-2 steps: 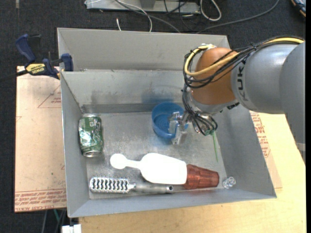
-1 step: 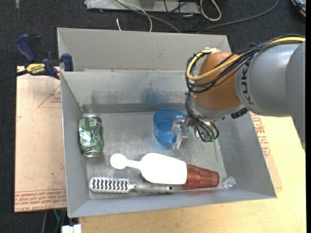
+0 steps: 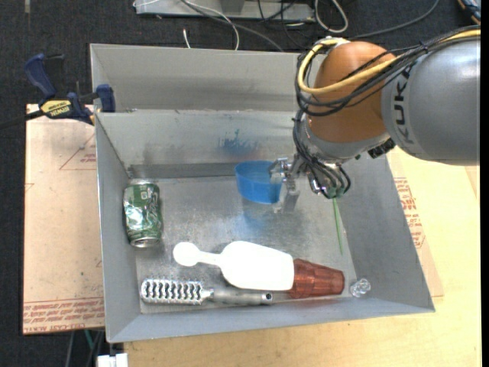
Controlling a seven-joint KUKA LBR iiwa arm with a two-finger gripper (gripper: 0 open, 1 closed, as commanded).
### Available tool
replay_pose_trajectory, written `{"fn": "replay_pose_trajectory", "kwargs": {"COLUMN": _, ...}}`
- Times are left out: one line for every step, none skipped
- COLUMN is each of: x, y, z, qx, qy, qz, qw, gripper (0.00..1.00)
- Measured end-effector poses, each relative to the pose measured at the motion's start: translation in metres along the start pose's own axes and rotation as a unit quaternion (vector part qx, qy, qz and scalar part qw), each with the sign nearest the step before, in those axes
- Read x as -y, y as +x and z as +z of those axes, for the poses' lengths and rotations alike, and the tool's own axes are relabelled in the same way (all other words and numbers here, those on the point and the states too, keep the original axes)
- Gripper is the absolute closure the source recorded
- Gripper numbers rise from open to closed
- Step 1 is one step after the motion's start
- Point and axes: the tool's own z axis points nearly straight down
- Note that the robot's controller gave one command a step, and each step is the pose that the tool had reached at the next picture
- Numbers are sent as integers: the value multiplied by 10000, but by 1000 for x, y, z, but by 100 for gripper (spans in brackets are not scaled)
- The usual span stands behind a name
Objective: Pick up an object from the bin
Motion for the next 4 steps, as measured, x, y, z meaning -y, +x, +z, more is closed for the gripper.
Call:
{"fn": "replay_pose_trajectory", "kwargs": {"x": 1, "y": 2, "z": -31, "qx": 25, "qy": 0, "qz": 35, "qw": 10000, "gripper": 100}}
{"fn": "replay_pose_trajectory", "kwargs": {"x": 32, "y": -9, "z": 39, "qx": 40, "qy": -11, "qz": 409, "qw": 9992, "gripper": 100}}
{"fn": "replay_pose_trajectory", "kwargs": {"x": 36, "y": 48, "z": 12, "qx": 46, "qy": -19, "qz": 720, "qw": 9974, "gripper": 100}}
{"fn": "replay_pose_trajectory", "kwargs": {"x": 59, "y": 28, "z": 42, "qx": 49, "qy": -17, "qz": 936, "qw": 9956, "gripper": 100}}
